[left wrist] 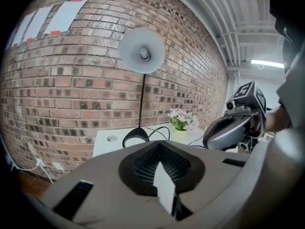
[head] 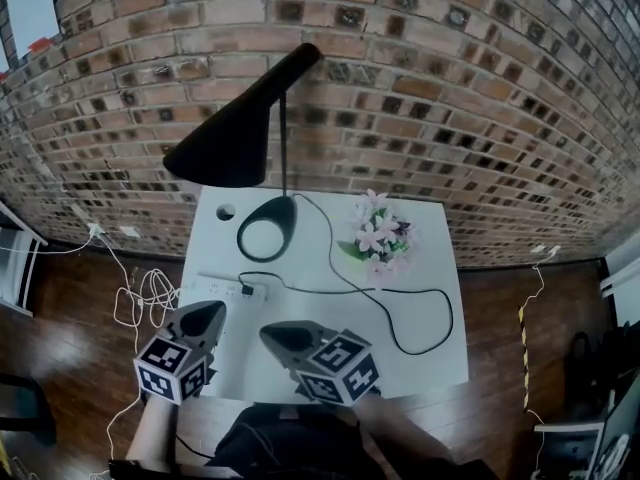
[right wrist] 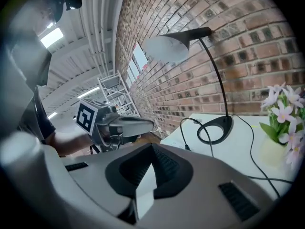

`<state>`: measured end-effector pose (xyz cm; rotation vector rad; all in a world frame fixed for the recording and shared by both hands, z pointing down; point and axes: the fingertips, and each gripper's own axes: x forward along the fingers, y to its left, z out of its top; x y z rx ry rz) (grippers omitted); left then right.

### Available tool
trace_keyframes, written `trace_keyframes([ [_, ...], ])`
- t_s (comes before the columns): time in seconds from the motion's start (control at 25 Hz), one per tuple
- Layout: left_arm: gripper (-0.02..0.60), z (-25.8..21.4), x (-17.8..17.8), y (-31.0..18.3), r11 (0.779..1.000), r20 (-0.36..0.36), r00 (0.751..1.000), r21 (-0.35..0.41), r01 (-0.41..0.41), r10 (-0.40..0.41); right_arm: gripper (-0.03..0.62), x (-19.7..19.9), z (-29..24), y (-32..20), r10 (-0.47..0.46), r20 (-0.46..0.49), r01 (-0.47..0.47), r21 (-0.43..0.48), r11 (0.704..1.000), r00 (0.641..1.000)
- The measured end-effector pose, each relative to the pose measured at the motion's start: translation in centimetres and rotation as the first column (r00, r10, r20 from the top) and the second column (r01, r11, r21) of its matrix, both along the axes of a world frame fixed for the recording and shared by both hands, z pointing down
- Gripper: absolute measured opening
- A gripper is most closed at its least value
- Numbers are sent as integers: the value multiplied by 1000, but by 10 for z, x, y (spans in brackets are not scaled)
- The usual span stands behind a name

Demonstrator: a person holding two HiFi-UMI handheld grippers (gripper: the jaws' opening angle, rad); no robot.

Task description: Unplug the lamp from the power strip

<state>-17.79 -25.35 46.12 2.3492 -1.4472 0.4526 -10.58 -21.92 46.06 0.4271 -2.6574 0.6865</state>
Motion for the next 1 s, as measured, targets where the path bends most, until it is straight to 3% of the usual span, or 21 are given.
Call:
trace_keyframes([
  [0.36,0,39,-6,-21,985,10,989,-86,-147,148,-8,-16,34,-27,117,-120,-113,41,993,986],
  [0.56,0,68,-6,-28,969,61,974,-132,-210,219,-8,-18,66,-35,157,-190,-154,30,988,969],
  [1.0,5,107,-3,-45,954,153,950,-169,-247,273,-8,-23,123,-51,114,-294,-128,-26,992,949],
])
